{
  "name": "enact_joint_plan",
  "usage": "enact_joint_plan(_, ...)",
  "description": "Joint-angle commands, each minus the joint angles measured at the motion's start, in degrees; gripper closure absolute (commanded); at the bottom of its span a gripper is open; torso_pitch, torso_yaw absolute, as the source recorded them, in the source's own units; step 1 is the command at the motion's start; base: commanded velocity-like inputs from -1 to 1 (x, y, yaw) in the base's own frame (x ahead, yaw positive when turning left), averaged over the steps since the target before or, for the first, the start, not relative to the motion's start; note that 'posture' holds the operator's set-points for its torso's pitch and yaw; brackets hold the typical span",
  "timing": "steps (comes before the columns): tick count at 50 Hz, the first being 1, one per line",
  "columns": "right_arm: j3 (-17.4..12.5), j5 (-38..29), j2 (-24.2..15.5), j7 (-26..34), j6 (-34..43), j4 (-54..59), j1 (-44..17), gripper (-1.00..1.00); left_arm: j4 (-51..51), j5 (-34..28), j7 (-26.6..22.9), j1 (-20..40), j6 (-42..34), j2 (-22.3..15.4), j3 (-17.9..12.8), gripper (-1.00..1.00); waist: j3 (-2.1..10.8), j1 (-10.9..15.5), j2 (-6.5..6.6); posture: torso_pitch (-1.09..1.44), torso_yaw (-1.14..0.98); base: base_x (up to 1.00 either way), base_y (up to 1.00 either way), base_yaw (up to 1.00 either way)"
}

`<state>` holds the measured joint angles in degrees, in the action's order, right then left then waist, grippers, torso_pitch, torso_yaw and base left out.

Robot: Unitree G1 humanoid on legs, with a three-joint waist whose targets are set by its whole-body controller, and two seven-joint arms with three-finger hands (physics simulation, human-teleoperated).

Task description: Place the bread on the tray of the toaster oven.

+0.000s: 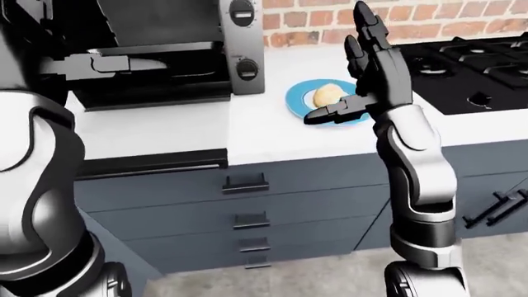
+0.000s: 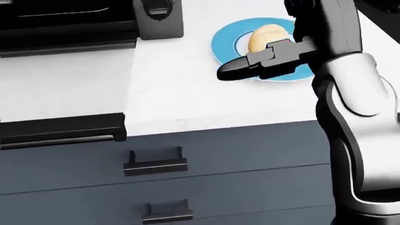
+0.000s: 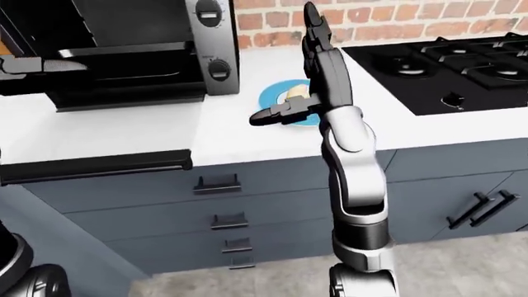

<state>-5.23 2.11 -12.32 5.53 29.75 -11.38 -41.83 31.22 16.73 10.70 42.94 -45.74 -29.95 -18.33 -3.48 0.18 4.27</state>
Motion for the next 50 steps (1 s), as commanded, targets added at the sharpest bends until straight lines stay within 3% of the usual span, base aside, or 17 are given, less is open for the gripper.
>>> enact_joint_plan(1, -1.68, -0.45, -0.89, -0.56, -1.67, -2.60, -2.43, -1.00, 1.93, -0.23, -0.24, 2.27, 1.53, -0.76, -0.42, -1.00, 1.86, -0.34, 0.17, 0.00, 0.00, 0.34, 0.00, 0.00)
enact_joint_plan(6, -1.99, -0.45, -0.59, -0.79, -1.63, -2.73, -2.54, -1.00, 1.79, -0.86, -0.49, 2.33, 1.73, -0.77, -0.41, -1.00, 0.46, 0.19, -2.72, 0.00, 0.00, 0.24, 0.00, 0.00)
enact_joint_plan(7, -1.64, -1.00, -0.89, -0.83, -1.88, -2.39, -2.61, -1.00, 1.83, -0.86, -0.57, 2.30, 1.75, -0.82, -0.53, -1.00, 1.03, 0.21, -2.98, 0.00, 0.00, 0.00, 0.00, 0.00)
enact_joint_plan(9, -1.70, -0.89, -0.79, -0.95, -1.76, -2.38, -2.77, -1.00, 1.92, -0.76, -0.68, 2.21, 1.71, -0.95, -0.77, -1.00, 1.55, 0.10, -5.94, 0.00, 0.00, 0.00, 0.00, 0.00)
enact_joint_plan(11, -1.57, -1.12, -0.85, -0.86, -1.79, -2.18, -2.91, -1.00, 2.19, -0.38, -0.80, 2.13, 1.49, -1.20, -1.27, -1.00, 1.47, 0.36, -4.64, 0.00, 0.00, 0.00, 0.00, 0.00)
enact_joint_plan(17, -0.96, -3.33, -1.28, -0.24, -1.91, -2.43, -2.83, -1.00, 2.01, -0.41, -0.83, 1.86, 1.92, -1.58, -1.21, -1.00, 0.49, -0.33, -5.31, 0.00, 0.00, 0.00, 0.00, 0.00)
enact_joint_plan(18, -1.33, -3.11, -1.02, -0.11, -1.92, -2.43, -2.79, -1.00, 2.03, -0.52, -0.86, 1.73, 2.06, -1.64, -1.17, -1.00, 1.52, -0.11, -4.69, 0.00, 0.00, 0.00, 0.00, 0.09)
enact_joint_plan(21, -1.34, -3.33, -0.81, 0.11, -2.11, -2.46, -2.57, -1.00, 1.98, -0.67, -0.95, 1.51, 2.21, -1.69, -1.18, -1.00, 1.51, -0.11, -2.19, 0.00, 0.00, 0.00, 0.00, 0.26)
enact_joint_plan(23, -1.37, -3.24, -0.78, 0.40, -2.22, -2.51, -2.62, -1.00, 1.97, -0.78, -0.96, 1.76, 2.13, -1.79, -1.11, -1.00, 2.37, -0.38, 1.12, 0.00, 0.00, 0.00, 0.00, 0.30)
enact_joint_plan(24, -1.40, -3.33, -0.79, 0.37, -2.12, -2.58, -2.60, -1.00, 1.96, -0.81, -0.91, 1.83, 2.05, -1.73, -1.09, -1.00, 2.62, 0.20, 0.01, 0.00, 0.00, 0.00, 0.00, 0.30)
enact_joint_plan(26, -1.52, -3.43, -0.84, 0.42, -2.18, -2.71, -2.25, -1.00, 1.99, -1.09, -0.93, 1.73, 2.12, -1.64, -0.90, -1.00, 2.79, 0.30, 0.50, 0.00, 0.00, 0.00, 0.00, 0.30)
enact_joint_plan(29, -1.59, -3.35, -0.91, 0.54, -2.06, -3.09, -2.20, -1.00, 2.23, -1.12, -1.04, 1.86, 1.89, -1.68, -1.01, -1.00, 3.07, 0.55, -0.76, 0.00, 0.00, 0.00, 0.00, 0.30)
enact_joint_plan(33, -1.60, -3.42, -0.87, 0.37, -3.00, -1.92, -2.32, -1.00, 2.42, -1.17, -1.11, 1.44, 1.98, -1.55, -1.17, -1.00, 2.37, -0.19, -2.42, 0.00, 0.00, 0.00, 0.00, 0.27)
enact_joint_plan(35, -1.43, -4.08, -0.96, 0.10, -2.90, -1.65, -2.51, -1.00, 2.29, -1.28, -1.13, 1.43, 2.18, -1.45, -1.12, -1.00, 0.94, 0.48, -3.55, 0.00, 0.00, 0.00, 0.00, 0.00)
enact_joint_plan(38, -1.47, -3.96, -0.91, 0.00, -2.67, -1.97, -2.12, -1.00, 2.36, -1.44, -1.19, 1.16, 2.27, -1.32, -1.25, -1.00, 1.88, 1.35, -7.36, 0.00, 0.00, 0.00, 0.00, 0.00)
enact_joint_plan(39, -1.18, -4.01, -0.86, 0.41, -2.30, -2.22, -2.02, -1.00, 2.49, -1.36, -1.24, 1.14, 2.22, -1.39, -1.35, -1.00, 0.92, 0.91, -4.74, 0.00, 0.00, 0.00, 0.00, 0.00)
enact_joint_plan(50, -1.45, -4.93, -0.43, 1.41, -2.38, -3.08, -1.65, -1.00, 2.96, -0.95, -1.11, 0.53, 2.17, -1.56, -1.74, -1.00, 2.07, -0.69, -3.13, 0.00, 0.00, 0.00, 0.00, 0.00)
